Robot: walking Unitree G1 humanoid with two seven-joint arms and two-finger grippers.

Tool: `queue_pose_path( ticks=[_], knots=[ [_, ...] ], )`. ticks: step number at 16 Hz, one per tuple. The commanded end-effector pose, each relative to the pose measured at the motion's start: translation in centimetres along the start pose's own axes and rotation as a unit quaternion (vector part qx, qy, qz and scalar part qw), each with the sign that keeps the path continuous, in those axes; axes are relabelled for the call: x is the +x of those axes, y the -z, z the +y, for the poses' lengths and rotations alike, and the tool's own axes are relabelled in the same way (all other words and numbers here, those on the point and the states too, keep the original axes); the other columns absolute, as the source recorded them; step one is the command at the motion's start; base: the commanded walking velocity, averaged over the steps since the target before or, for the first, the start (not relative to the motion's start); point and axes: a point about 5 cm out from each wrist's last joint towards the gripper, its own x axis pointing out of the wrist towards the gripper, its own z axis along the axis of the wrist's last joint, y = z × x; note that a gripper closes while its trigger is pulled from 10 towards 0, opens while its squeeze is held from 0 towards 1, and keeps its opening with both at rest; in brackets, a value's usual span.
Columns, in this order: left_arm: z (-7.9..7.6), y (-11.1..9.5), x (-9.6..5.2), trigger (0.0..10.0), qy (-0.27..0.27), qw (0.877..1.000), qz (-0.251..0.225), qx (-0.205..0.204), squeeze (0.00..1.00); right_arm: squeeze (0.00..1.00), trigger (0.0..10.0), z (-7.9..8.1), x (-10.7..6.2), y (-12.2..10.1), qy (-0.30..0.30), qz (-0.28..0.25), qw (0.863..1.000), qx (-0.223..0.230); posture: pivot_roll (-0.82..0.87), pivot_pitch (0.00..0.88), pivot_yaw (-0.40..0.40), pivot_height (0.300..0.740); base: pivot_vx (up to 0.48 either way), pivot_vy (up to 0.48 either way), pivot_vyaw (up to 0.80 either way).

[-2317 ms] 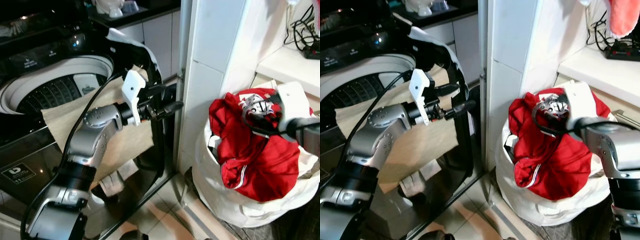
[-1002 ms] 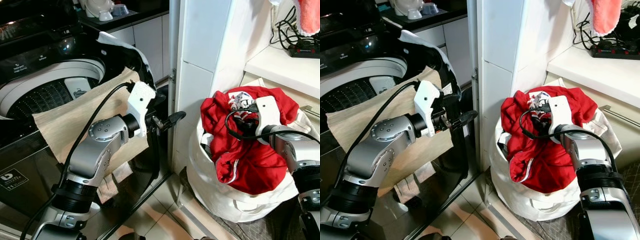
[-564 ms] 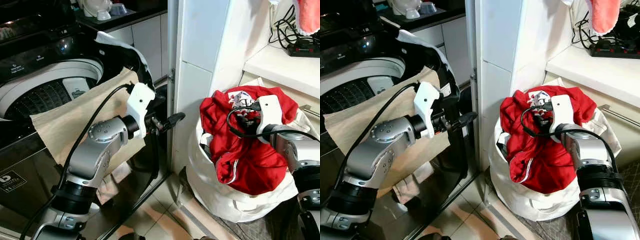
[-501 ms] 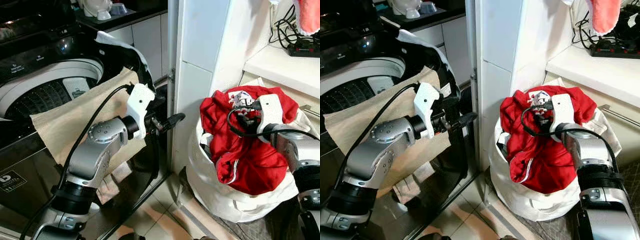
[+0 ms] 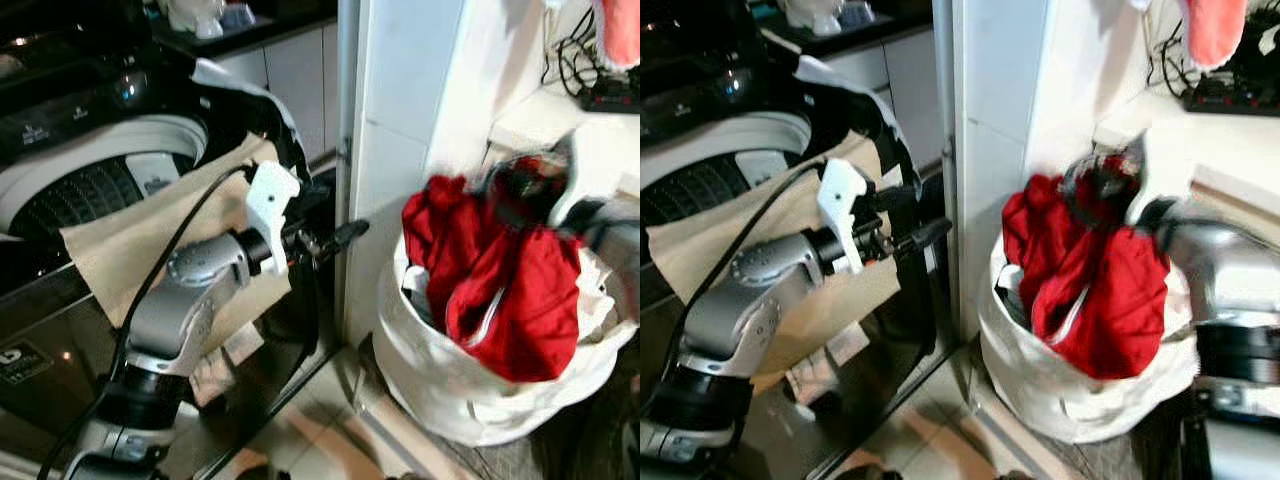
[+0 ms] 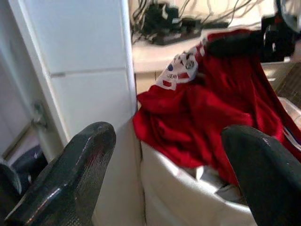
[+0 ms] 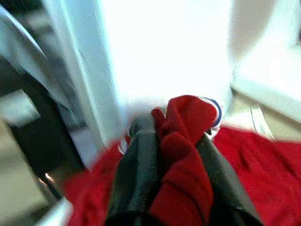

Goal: Clothes washing

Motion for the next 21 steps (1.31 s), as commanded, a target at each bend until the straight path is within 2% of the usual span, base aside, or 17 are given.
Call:
queue_pose_path(
  ticks=[1,2,3,4,5,6,7,9,10,14,17,19,20,21],
  knots=[
    [0.4,-1.8,-0.3,10.0,-0.004,0.999,-0.042,0.014,0.0,0.0,0.0,1.3,-0.7,-4.7,-0.048,-0.081,0.995,0.024,-0.07,0.0,0.043,0.74,0.0,0.0,0.0],
    [0.5,-2.4,-0.3,10.0,-0.007,0.998,-0.053,0.017,0.0,0.0,0.0,1.7,-0.9,-6.0,-0.066,-0.101,0.992,0.032,-0.07,0.0,0.043,0.74,0.0,0.0,0.0],
    [0.8,-4.0,-0.2,10.0,-0.011,0.996,-0.09,0.01,0.0,0.0,0.0,3.1,-1.4,-9.6,-0.118,-0.152,0.98,0.044,-0.07,0.0,0.04,0.74,0.0,0.0,0.0],
    [1.0,-5.1,0.0,10.0,-0.018,0.993,-0.114,0.006,0.0,0.0,0.0,4.5,-2.1,-12.5,-0.167,-0.194,0.966,0.05,-0.08,0.0,0.038,0.74,0.0,0.0,0.0],
    [1.0,-5.6,0.1,10.0,-0.02,0.992,-0.125,0.006,0.0,0.0,0.0,5.4,-2.6,-14.4,-0.198,-0.221,0.953,0.058,-0.08,0.0,0.035,0.74,0.0,0.0,0.0],
    [1.0,-6.3,0.2,10.0,-0.024,0.989,-0.143,0.007,0.0,0.0,0.0,6.8,-3.4,-16.6,-0.246,-0.252,0.933,0.071,-0.08,0.0,0.03,0.74,0.0,0.0,0.0],
    [0.9,-6.6,0.2,10.0,-0.024,0.988,-0.152,0.002,0.0,0.0,0.0,7.4,-3.6,-17.2,-0.267,-0.258,0.926,0.074,-0.08,0.0,0.027,0.74,0.0,0.0,0.0],
    [0.3,-7.7,0.4,10.0,-0.003,0.98,-0.194,-0.049,0.0,0.0,0.0,9.0,-2.9,-16.8,-0.305,-0.23,0.921,0.073,-0.07,0.0,0.011,0.74,0.0,0.0,0.0],
    [0.2,-7.9,0.5,10.0,0.003,0.978,-0.201,-0.06,1.0,0.0,0.0,9.4,-2.6,-16.4,-0.312,-0.218,0.922,0.075,-0.06,0.0,0.005,0.74,0.0,0.0,0.0],
    [-0.1,-8.2,1.2,10.0,0.004,0.973,-0.215,-0.083,1.0,0.0,0.0,11.3,-2.1,-15.0,-0.351,-0.179,0.914,0.092,-0.05,0.0,0.0,0.74,0.0,0.0,0.0],
    [-1.3,-8.3,1.4,10.0,0.051,0.968,-0.219,-0.113,1.0,0.0,0.0,12.0,-2.0,-14.2,-0.365,-0.162,0.912,0.097,-0.06,0.0,0.007,0.74,0.0,0.0,0.0],
    [-1.8,-7.9,1.8,10.0,0.06,0.971,-0.207,-0.105,1.0,0.0,0.0,12.2,-2.1,-14.1,-0.372,-0.161,0.909,0.1,-0.06,0.0,0.01,0.74,0.0,0.0,0.0],
    [-2.3,-7.7,1.9,10.0,0.084,0.97,-0.202,-0.105,1.0,0.0,0.0,12.3,-2.2,-14.1,-0.374,-0.161,0.908,0.102,-0.06,0.0,0.012,0.74,0.0,0.0,0.0],
    [-2.8,-7.5,2.0,10.0,0.106,0.968,-0.197,-0.114,0.67,0.0,0.0,12.4,-2.2,-14.1,-0.374,-0.162,0.908,0.103,-0.06,0.0,0.017,0.74,0.0,0.0,0.0]
  ],
)
